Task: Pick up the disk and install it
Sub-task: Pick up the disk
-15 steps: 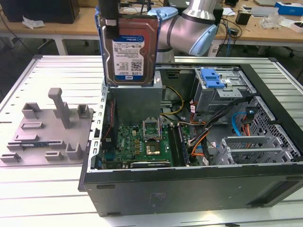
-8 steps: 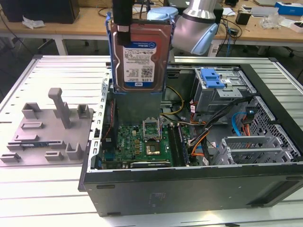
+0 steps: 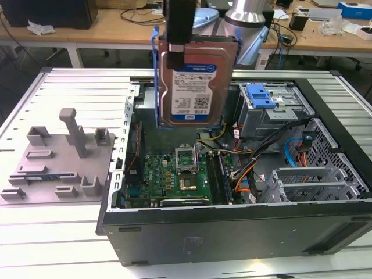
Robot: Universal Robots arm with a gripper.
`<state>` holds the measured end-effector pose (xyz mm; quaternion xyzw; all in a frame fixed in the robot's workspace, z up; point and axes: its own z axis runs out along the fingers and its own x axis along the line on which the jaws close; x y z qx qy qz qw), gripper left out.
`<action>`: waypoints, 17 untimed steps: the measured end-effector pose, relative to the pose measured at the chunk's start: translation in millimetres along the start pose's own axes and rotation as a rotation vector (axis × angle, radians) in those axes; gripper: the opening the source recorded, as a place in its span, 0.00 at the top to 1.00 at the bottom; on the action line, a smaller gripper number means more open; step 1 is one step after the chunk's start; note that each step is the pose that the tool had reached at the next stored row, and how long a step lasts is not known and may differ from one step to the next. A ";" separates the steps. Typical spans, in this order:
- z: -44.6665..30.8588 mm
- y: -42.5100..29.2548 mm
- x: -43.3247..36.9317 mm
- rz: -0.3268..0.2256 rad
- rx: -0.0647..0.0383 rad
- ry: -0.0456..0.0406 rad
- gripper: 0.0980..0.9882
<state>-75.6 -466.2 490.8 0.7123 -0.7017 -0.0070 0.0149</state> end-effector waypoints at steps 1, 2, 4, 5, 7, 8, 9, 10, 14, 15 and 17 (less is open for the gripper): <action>-0.1 -5.7 5.3 0.000 0.000 0.0000 0.70; -0.2 -11.8 10.8 0.000 0.000 -0.0001 0.70; -0.4 -18.1 16.4 0.000 0.000 0.0000 0.70; -0.5 -23.0 20.7 0.000 0.000 0.0000 0.70; -0.6 -29.5 26.1 0.000 0.000 0.0000 0.70; -0.7 -32.9 28.8 0.000 0.000 0.0001 0.70; -0.8 -37.4 32.4 0.000 0.000 0.0002 0.70; -0.9 -42.0 35.9 0.000 0.000 0.0003 0.70; -1.3 -61.0 49.8 0.000 0.000 0.0003 0.70; -1.3 -63.9 51.9 0.000 0.000 0.0003 0.70; -1.2 -66.2 54.2 -0.001 0.000 0.0003 0.70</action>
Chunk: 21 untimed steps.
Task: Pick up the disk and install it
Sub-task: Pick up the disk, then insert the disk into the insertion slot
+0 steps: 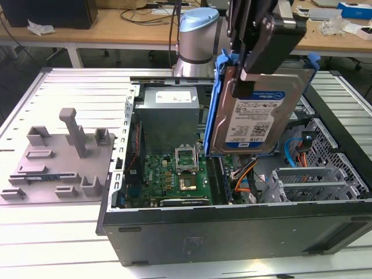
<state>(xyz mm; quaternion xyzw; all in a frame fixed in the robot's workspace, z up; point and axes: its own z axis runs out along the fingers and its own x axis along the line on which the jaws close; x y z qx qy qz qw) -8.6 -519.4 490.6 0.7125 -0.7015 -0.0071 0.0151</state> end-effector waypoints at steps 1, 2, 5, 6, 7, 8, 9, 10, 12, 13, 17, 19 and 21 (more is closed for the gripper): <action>0.0 0.0 0.0 0.000 0.000 0.0000 0.70; 0.0 0.0 0.0 0.000 0.000 0.0000 0.70; 0.0 0.0 0.1 -0.002 0.000 0.0001 0.70; 0.0 0.0 0.0 -0.002 0.000 0.0002 0.70; 0.0 0.0 0.1 -0.003 0.000 0.0002 0.70; 0.0 0.0 0.1 -0.003 0.000 0.0001 0.70; 0.0 0.0 0.0 -0.003 0.000 0.0002 0.70; 0.0 0.0 0.0 -0.003 0.000 0.0002 0.70; 0.0 0.0 0.0 -0.003 0.000 0.0002 0.70; 0.0 0.0 0.1 -0.003 0.000 0.0001 0.70; 0.0 -1.5 6.3 -0.003 0.000 0.0003 0.70; -0.2 -9.3 7.0 -0.003 0.000 0.0002 0.70; -0.4 -19.7 14.2 -0.003 0.000 0.0001 0.70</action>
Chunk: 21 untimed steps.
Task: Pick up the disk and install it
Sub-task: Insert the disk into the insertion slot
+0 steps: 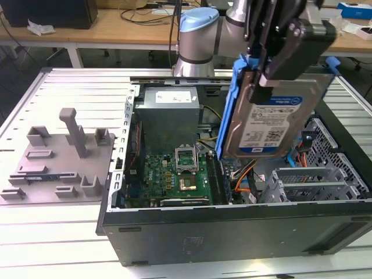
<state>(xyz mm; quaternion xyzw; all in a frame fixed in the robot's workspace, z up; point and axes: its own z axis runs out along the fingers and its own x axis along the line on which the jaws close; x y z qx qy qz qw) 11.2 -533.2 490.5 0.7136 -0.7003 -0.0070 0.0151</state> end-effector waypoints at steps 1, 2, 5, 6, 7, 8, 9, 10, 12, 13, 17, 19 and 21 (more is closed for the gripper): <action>-0.1 -2.3 3.4 0.000 0.000 0.0002 0.70; 0.0 -5.1 6.1 0.000 0.000 0.0000 0.70; 0.8 -9.1 9.7 0.000 0.001 -0.0001 0.70; 1.2 -9.4 10.6 0.000 0.005 0.0001 0.70; 1.6 -9.5 11.1 0.000 0.009 -0.0005 0.70; 1.7 -9.6 11.4 0.000 0.010 -0.0015 0.70; 1.7 -9.6 11.4 0.000 0.010 -0.0014 0.70; 1.7 -9.6 11.4 0.000 0.010 -0.0015 0.70; 1.7 -9.5 11.5 0.000 0.010 -0.0014 0.70; 1.7 -9.5 11.6 0.001 0.010 -0.0032 0.70; 2.5 -9.6 11.5 0.007 0.010 -0.0156 0.70; 2.6 -9.6 11.5 0.007 0.010 -0.0157 0.70; 2.8 -9.9 11.5 0.007 0.010 -0.0165 0.70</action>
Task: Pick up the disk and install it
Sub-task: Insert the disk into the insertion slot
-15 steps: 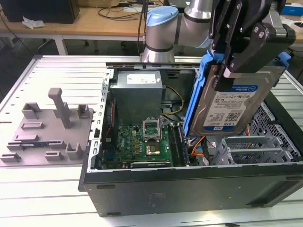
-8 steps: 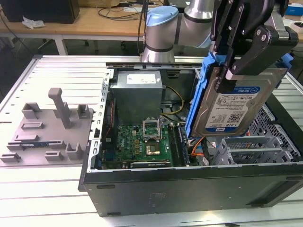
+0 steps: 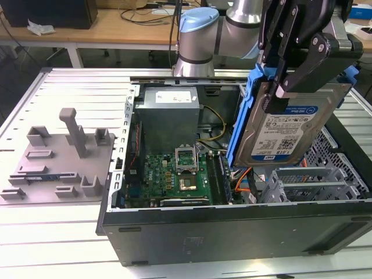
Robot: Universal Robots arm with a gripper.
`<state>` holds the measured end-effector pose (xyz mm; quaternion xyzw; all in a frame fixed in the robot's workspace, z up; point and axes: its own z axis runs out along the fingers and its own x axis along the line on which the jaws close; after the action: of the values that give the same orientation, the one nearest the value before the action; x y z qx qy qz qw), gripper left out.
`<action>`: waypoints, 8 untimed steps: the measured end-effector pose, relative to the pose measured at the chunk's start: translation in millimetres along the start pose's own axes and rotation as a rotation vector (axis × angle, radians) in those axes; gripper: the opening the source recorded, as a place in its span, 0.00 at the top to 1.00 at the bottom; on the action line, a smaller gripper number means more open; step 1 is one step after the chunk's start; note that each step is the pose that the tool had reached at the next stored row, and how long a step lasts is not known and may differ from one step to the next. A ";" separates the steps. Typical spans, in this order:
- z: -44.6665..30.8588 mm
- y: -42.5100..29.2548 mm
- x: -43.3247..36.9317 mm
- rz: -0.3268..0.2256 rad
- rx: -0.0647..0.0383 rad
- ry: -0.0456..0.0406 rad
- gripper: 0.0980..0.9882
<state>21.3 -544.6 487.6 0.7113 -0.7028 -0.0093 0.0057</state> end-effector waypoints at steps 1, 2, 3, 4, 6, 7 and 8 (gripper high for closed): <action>0.2 -0.4 0.0 0.000 0.000 -0.0017 0.70; 0.3 -1.5 0.0 0.000 0.000 -0.0061 0.70; 0.4 -3.2 0.0 0.000 0.000 -0.0086 0.70; 0.5 -4.4 0.0 0.000 0.000 -0.0106 0.70; 0.9 -8.4 0.0 0.000 0.000 -0.0136 0.70; 0.9 -10.7 0.1 0.000 0.000 -0.0144 0.70; 1.1 -15.3 0.2 0.000 0.000 -0.0165 0.70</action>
<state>36.5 -544.6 486.2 0.7112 -0.7028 -0.0151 -0.0001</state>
